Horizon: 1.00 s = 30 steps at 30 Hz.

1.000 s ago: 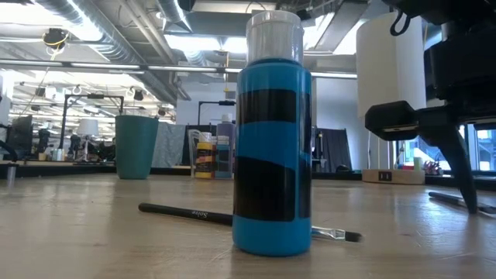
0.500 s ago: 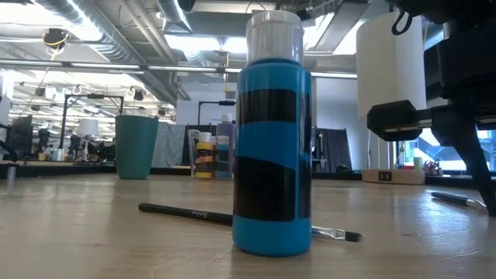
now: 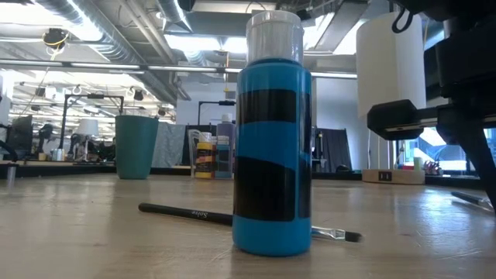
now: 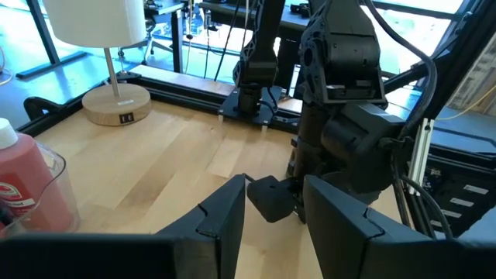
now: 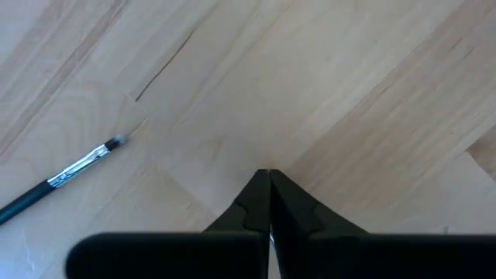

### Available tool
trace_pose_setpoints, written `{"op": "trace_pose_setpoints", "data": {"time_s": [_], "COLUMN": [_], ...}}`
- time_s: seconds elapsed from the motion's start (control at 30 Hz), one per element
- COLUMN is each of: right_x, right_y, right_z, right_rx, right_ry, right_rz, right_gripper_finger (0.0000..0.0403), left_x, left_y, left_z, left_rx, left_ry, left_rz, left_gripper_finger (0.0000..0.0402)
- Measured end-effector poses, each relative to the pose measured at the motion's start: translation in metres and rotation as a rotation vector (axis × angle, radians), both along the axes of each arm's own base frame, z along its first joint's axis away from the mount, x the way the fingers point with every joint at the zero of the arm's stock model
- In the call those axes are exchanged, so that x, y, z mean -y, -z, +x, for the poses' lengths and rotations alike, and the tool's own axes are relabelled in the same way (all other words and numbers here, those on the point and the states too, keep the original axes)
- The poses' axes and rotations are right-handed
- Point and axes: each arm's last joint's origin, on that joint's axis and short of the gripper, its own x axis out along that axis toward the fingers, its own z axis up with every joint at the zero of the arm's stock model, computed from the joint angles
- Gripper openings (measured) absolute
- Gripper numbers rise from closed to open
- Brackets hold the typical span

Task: Pick & Place Paint Supplies
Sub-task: Put the silver paint brush into the green cup

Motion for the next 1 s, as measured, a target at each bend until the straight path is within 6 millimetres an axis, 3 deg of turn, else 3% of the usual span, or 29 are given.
{"op": "trace_pose_setpoints", "data": {"time_s": [0.5,0.83,1.0], "right_x": [0.002,-0.004,-0.015], "right_y": [-0.005,-0.026,-0.050], "right_z": [0.001,0.010,0.015], "right_rx": [0.001,0.004,0.021], "right_ry": [0.012,0.012,-0.005], "right_rz": [-0.079,-0.102,-0.116], "right_gripper_finger": [0.0001,0.0000,0.0000], "left_x": [0.000,0.000,0.000], "left_y": [0.000,0.000,0.000], "left_z": [0.000,0.000,0.000], "left_rx": [0.001,0.002,-0.007], "left_ry": [-0.001,-0.002,0.009], "left_rz": [-0.002,-0.009,0.033], "left_gripper_finger": [0.0127,0.0127,0.0127]}}
